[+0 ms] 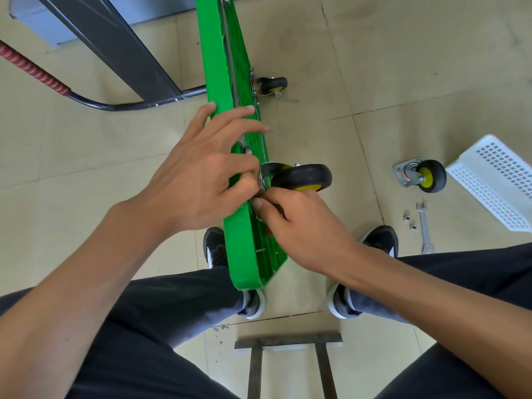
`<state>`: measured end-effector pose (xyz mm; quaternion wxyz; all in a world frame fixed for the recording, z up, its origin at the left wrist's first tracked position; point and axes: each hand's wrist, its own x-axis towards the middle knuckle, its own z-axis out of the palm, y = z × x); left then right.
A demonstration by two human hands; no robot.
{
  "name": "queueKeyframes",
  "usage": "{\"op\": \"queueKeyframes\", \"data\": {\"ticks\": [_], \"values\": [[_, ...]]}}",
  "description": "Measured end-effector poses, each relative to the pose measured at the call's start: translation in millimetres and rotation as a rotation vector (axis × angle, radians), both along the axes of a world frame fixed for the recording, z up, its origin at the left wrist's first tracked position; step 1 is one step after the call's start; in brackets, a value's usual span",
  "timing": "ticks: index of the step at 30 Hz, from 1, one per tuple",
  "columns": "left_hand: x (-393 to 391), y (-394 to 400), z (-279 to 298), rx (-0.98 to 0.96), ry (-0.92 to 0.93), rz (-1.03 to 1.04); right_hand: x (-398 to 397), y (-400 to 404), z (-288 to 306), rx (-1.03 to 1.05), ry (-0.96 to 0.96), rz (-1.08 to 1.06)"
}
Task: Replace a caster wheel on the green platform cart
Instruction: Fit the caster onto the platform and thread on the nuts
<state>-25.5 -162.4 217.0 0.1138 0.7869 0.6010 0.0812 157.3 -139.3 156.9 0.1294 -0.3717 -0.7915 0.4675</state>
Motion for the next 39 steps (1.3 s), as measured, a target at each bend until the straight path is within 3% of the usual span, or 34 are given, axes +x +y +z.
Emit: {"op": "queueKeyframes", "data": {"ticks": [13,25,39], "values": [[0.4,2.0,-0.1,0.027,0.056,-0.008,12.3,9.7,3.6,0.031,0.03,0.043],[13.5,9.5,10.4,0.022,-0.022,0.112,45.0,50.1,38.4,0.13,-0.165,0.084],[141.5,114.6,2.4,-0.126,-0.15,-0.006,181.3,176.6,82.9,0.188,-0.39,-0.136]]}}
